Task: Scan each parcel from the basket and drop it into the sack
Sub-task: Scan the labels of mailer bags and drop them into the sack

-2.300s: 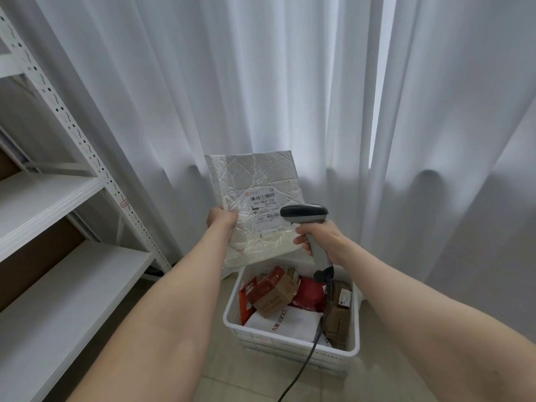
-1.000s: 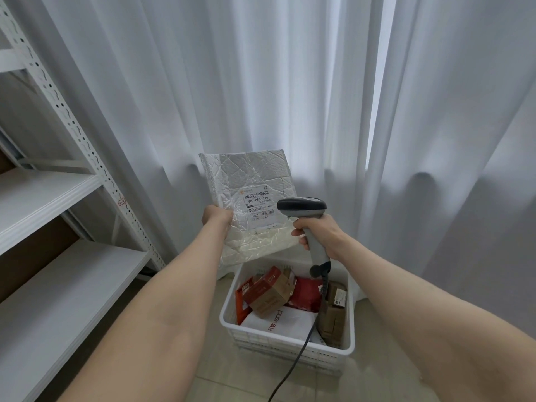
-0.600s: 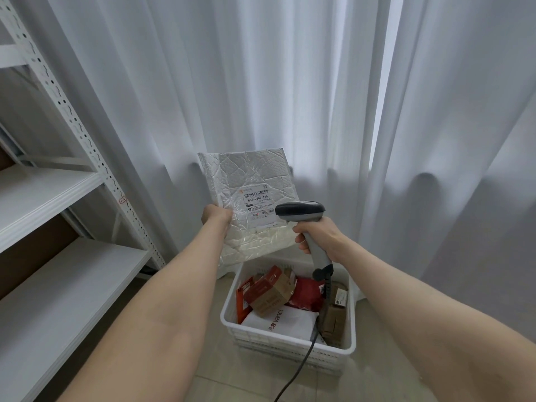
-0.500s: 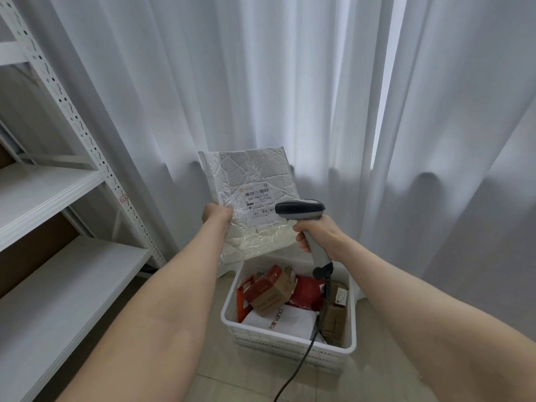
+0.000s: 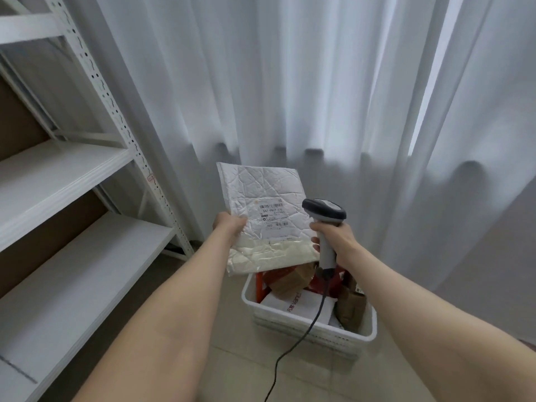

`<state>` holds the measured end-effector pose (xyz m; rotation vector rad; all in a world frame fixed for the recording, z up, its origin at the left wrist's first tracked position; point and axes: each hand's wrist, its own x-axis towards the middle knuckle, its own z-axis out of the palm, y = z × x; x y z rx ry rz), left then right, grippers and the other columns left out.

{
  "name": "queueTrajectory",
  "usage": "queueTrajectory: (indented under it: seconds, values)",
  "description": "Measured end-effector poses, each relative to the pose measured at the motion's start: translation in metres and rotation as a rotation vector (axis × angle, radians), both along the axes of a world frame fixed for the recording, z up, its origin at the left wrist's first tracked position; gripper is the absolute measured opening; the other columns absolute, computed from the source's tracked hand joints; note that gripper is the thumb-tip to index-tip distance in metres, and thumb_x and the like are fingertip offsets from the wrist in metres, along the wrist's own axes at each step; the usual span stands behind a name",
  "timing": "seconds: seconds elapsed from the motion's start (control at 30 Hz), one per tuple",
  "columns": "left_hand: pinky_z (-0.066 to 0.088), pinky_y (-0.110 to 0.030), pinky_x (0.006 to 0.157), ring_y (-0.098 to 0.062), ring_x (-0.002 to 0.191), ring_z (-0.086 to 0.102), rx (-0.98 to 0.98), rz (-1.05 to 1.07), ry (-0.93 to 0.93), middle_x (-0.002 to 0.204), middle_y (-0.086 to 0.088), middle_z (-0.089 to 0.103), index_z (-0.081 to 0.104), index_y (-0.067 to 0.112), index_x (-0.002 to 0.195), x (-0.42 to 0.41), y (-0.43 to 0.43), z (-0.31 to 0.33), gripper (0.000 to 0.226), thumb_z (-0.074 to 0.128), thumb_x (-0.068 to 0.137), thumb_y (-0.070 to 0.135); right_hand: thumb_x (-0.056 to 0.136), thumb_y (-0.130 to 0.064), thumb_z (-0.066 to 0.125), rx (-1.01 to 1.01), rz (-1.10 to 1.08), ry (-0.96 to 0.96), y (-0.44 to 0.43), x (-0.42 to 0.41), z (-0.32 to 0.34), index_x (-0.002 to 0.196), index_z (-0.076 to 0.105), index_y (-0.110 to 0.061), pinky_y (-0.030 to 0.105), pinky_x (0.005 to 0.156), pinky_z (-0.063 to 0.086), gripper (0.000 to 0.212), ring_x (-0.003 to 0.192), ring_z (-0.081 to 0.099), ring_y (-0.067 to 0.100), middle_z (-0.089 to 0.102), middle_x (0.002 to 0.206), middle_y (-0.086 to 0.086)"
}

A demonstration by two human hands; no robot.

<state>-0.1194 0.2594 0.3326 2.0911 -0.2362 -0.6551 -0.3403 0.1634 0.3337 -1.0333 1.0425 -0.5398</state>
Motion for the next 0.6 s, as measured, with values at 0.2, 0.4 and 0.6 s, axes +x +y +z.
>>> queueTrajectory:
  seconds: [0.2,0.4,0.6]
  values:
    - [0.05,-0.041,0.096,-0.03,0.108,0.061,0.027,0.089,0.022,0.115,-0.009,0.063,0.055,-0.001,0.121,0.009,0.11,-0.02,0.052,0.077,0.079,0.021,0.084,-0.008,0.072,0.041,0.148,0.039,0.068,0.021,-0.022,0.095,0.059,-0.007,0.035,0.065,0.055,0.017,0.07,0.065,0.023,0.067,0.085,0.013]
    - [0.053,-0.043,0.092,-0.029,0.101,0.064,0.067,0.266,0.0,0.11,-0.011,0.067,0.062,0.005,0.114,-0.024,0.23,-0.042,0.049,0.082,0.072,0.022,0.082,-0.008,0.074,0.174,0.302,-0.04,0.171,0.022,-0.041,0.106,0.062,0.0,0.032,0.06,0.057,0.028,0.063,0.065,0.021,0.066,0.083,0.013]
    - [0.051,-0.036,0.089,-0.03,0.102,0.062,0.108,0.437,-0.027,0.109,-0.009,0.066,0.062,0.003,0.113,-0.069,0.363,-0.046,0.038,0.073,0.082,0.022,0.084,-0.01,0.073,0.208,0.404,0.039,0.28,0.014,-0.053,0.097,0.061,-0.004,0.039,0.07,0.056,0.019,0.068,0.063,0.027,0.064,0.077,0.012]
